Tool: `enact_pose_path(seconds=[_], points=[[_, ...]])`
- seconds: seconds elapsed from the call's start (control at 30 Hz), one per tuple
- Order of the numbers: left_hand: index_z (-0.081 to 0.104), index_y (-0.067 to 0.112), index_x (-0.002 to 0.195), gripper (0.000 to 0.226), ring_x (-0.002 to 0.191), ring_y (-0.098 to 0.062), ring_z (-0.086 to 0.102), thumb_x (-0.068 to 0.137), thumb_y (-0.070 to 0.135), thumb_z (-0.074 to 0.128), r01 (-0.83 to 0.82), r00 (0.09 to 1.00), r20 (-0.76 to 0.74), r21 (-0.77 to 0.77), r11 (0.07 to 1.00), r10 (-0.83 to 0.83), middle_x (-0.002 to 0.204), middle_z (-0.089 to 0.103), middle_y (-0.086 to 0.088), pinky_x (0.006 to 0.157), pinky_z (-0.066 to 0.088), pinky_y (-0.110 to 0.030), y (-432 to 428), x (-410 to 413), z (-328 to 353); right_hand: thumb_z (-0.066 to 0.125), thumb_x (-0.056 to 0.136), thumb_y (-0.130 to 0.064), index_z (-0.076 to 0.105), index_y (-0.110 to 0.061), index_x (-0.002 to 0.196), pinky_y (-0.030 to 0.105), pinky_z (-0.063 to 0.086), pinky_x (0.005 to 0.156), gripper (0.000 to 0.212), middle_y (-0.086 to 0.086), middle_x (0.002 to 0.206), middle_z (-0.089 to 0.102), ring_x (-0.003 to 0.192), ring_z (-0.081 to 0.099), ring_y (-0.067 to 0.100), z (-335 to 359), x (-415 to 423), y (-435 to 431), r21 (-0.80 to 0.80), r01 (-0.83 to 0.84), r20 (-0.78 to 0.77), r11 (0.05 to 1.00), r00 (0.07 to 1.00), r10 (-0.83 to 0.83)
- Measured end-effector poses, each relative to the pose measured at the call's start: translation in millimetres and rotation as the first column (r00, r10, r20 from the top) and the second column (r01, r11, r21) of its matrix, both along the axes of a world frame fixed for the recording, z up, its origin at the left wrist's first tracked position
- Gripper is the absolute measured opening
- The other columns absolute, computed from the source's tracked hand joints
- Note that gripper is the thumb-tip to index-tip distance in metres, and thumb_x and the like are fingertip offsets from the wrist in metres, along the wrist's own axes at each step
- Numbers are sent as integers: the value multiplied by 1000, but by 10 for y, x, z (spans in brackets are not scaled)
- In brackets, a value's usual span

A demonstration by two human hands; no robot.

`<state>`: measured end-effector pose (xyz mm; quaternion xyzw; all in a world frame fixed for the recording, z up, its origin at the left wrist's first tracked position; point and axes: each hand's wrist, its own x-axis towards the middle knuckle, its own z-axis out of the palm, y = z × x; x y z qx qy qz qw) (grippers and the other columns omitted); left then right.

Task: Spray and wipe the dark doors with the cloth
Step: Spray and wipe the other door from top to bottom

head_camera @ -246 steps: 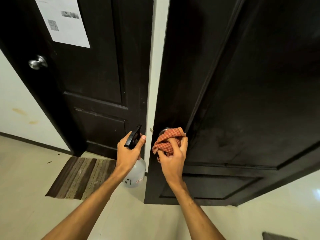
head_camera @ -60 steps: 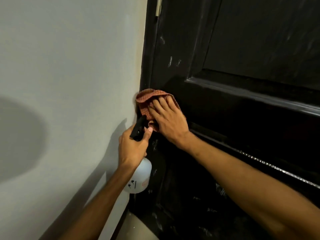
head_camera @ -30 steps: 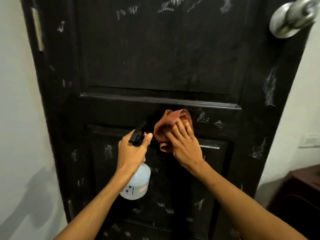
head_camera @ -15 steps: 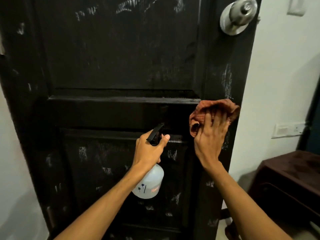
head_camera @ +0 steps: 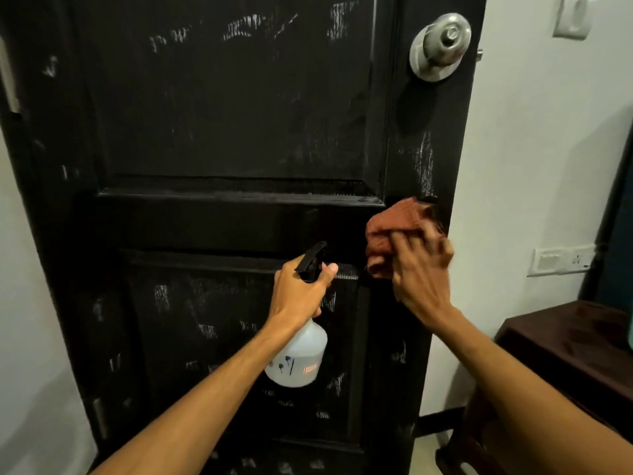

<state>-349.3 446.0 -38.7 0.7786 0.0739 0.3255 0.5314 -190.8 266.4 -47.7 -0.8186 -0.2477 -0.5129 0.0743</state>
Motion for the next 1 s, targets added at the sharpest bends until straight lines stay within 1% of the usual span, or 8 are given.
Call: enact_pose_path(seconds=[0.1,0.27,0.43,0.5,0.6,0.77,0.93,1.0], points=[[69,12,93,22,41,-16,56,97,34,70,-3,1000,10,9,1000,3,88,75,-20,45,48,-24,30,112,50,50,87,-18,49,-14,137,48,31,97,50,15,142,44,131,34,40,161,129,64,335,-25,11,942,1000,23],[70,11,88,21,37,-11,54,97,30,70,4,1000,30,7,1000,-4,81,74,-17,41,45,-22,37,205,25,45,91,-19,52,-13,123,55,45,92,33,19,134,41,116,41,40,-568,208,212,-69,-267,164,961,947,276],[68,11,84,23,39,-7,53,96,30,70,55,994,92,11,998,-56,78,72,-17,42,44,-19,202,254,-22,48,91,-9,50,-8,140,39,20,117,49,26,152,34,137,29,33,252,296,304,607,-244,194,756,968,157],[67,14,85,21,40,-7,53,95,31,72,67,990,123,18,998,-69,75,71,-14,43,44,-18,352,306,-96,48,86,-14,47,-11,143,41,20,107,57,20,151,32,130,30,36,13,310,595,481,-222,222,848,967,128],[67,16,84,18,39,-8,52,94,30,72,26,988,155,-15,1000,-24,71,68,-12,41,43,-18,590,411,-344,50,76,-17,46,-15,136,46,30,92,60,16,136,35,113,38,37,-558,429,897,-63,-245,250,967,934,253],[70,15,87,17,39,-8,53,95,31,70,-30,992,121,-27,999,33,80,73,-14,40,43,-19,837,400,-469,45,84,-19,47,-13,142,45,27,89,58,14,133,32,109,34,36,-328,470,1222,371,-187,145,910,979,142],[68,15,86,20,39,-8,53,94,32,72,-86,984,154,-9,996,86,82,73,-15,42,45,-20,1057,295,-295,59,74,-25,49,-20,129,45,31,86,56,12,129,37,107,38,34,-246,370,1587,-230,-219,281,948,918,280],[68,16,86,20,40,-10,54,94,34,71,-99,982,160,-23,995,101,83,74,-17,43,46,-20,1164,269,-280,53,81,-24,48,-20,130,43,28,86,49,13,131,36,110,36,33,103,376,1627,22,-207,247,978,949,196]])
